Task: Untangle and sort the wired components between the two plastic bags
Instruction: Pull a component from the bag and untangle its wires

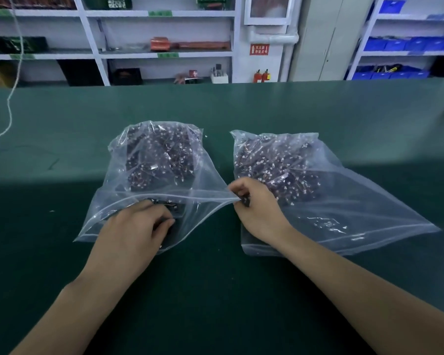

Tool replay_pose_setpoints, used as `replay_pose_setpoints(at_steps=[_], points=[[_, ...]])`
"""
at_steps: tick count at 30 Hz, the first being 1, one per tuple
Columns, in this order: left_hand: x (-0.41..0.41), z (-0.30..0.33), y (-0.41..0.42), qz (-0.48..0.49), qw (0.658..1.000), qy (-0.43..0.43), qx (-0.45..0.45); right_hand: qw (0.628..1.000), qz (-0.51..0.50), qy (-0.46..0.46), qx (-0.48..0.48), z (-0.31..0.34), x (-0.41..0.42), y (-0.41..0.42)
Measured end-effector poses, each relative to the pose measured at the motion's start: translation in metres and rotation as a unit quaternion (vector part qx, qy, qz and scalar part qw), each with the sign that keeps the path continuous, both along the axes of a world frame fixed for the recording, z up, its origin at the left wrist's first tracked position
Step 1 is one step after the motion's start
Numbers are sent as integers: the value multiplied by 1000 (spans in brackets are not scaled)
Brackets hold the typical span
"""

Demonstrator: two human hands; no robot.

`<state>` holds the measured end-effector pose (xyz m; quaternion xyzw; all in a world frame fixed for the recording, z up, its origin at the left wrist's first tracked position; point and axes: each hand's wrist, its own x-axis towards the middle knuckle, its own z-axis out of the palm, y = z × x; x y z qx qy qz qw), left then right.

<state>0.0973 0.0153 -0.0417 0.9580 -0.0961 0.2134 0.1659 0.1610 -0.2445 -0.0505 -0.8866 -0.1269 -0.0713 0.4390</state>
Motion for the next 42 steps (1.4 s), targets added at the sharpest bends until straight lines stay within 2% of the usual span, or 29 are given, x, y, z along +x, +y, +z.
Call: replay_pose_setpoints(at_steps=[6, 9, 11, 13, 16, 20, 23, 27, 29, 31, 34, 37, 42], points=[[-3, 2, -8, 6, 997, -77, 7, 990, -32, -7, 139, 2, 22, 29], [-6, 4, -11, -18, 995, -101, 1, 953, -100, -12, 285, 7, 19, 29], [-8, 3, -12, -52, 993, -109, -5, 933, -112, -34, 339, 14, 10, 22], [-9, 1, -15, -94, 988, -123, -13, 934, -87, -66, 339, 18, -3, 13], [-12, 0, -25, -143, 978, -133, -69, 958, -23, -66, 278, 19, -30, -4], [-18, -1, -44, -175, 970, -95, -142, 980, 64, -48, 181, 8, -65, -16], [-18, 3, -47, -151, 978, -103, -96, 986, 91, -52, 128, 1, -76, -19], [-19, 10, -38, -146, 974, -171, -29, 983, 80, -27, 161, 0, -76, -21], [-20, 14, -38, -165, 967, -189, -36, 981, 83, -23, 172, 1, -76, -21], [-19, 19, -44, -192, 963, -174, -73, 978, 110, -13, 179, 3, -76, -21], [-17, 25, -57, -204, 956, -117, -175, 969, 146, 15, 198, 7, -77, -19], [-15, 23, -69, -180, 944, -59, -272, 963, 143, 46, 223, 9, -73, -19], [-21, 6, -78, -159, 910, 34, -383, 950, 117, 55, 285, 8, -73, -22]])
